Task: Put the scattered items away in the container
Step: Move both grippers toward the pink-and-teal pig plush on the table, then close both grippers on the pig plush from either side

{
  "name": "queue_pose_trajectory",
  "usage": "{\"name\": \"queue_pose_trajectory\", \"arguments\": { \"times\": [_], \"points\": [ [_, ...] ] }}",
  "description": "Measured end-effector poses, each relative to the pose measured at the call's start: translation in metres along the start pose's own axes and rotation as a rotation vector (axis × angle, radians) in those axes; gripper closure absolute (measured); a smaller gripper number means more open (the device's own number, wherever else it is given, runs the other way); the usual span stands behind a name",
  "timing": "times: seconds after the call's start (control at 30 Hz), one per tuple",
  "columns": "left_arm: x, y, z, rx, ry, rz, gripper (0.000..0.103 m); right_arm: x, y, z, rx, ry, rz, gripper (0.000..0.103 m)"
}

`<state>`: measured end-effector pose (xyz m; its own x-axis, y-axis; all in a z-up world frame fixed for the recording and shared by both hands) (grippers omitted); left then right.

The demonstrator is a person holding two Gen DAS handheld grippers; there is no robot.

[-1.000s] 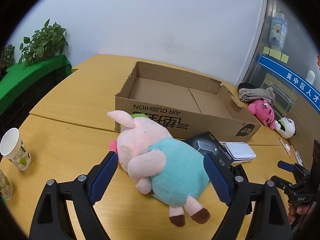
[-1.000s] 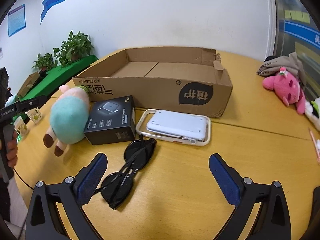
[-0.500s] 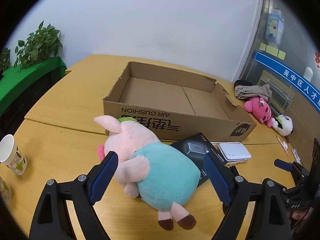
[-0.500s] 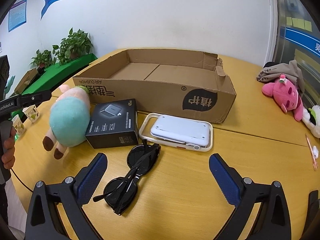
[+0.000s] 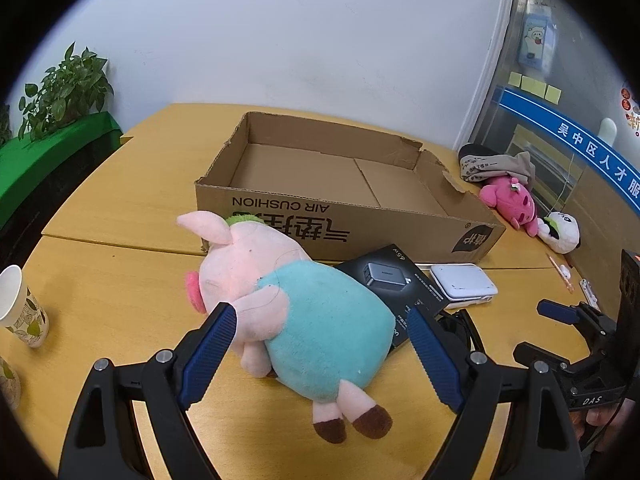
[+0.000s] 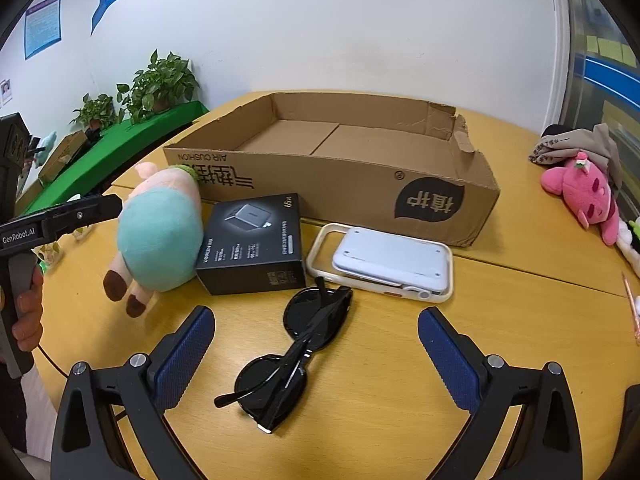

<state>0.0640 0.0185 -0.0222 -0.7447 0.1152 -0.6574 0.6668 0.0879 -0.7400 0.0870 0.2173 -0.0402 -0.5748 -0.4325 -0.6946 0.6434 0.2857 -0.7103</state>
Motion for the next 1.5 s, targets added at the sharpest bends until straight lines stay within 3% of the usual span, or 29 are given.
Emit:
{"name": "queue_pose_trajectory", "arguments": {
  "times": [0.3,0.5,0.7,0.87,0.97,1.03,1.17,1.27,1.3,1.4,1.5],
  "points": [
    [0.012,-0.001,0.016,-0.054,0.050,0.034,0.016,0.007,-0.002,0.015,-0.017,-0.026,0.024,0.000],
    [0.040,0.006,0.042,-0.209,0.122,0.147,0.016,0.023,-0.013,0.044,-0.030,-0.154,0.054,0.000],
    [0.059,0.015,0.047,-0.306,0.239,0.189,0.016,0.051,-0.035,0.098,-0.083,-0.338,0.083,0.000],
    [0.071,0.021,0.048,-0.356,0.311,0.240,0.011,0.090,-0.046,0.139,-0.159,-0.422,0.139,0.000],
    [0.075,0.025,0.049,-0.373,0.357,0.250,0.011,0.121,-0.039,0.150,-0.165,-0.405,0.199,0.000],
    [0.078,0.028,0.047,-0.376,0.383,0.265,0.011,0.124,-0.037,0.159,-0.235,-0.337,0.182,0.001],
    [0.081,0.033,0.044,-0.386,0.428,0.295,0.010,0.123,-0.029,0.166,-0.332,-0.197,0.171,0.014],
    [0.078,0.033,0.036,-0.376,0.459,0.285,0.014,0.116,-0.027,0.165,-0.296,-0.198,0.151,0.022],
    [0.075,0.033,0.031,-0.356,0.460,0.274,0.021,0.114,-0.025,0.164,-0.273,-0.206,0.149,0.023],
    [0.063,0.027,0.018,-0.268,0.420,0.249,0.026,0.105,-0.021,0.160,-0.218,-0.226,0.127,0.025],
    [0.053,0.020,0.010,-0.249,0.417,0.236,0.030,0.091,-0.023,0.156,-0.163,-0.256,0.093,0.027]
  ]
}}
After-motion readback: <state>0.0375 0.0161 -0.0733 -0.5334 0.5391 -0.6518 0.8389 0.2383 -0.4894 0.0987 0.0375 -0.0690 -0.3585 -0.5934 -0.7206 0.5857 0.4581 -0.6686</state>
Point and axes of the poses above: each gripper's, at about its wrist camera, not at the fingertips, and x roughly the way its jaws point, z to its left, y to its underside, the point moved 9 cm from there along x, roughly the way its jaws point, and after that the axes turned 6 degrees about -y, right-handed, at the moved point
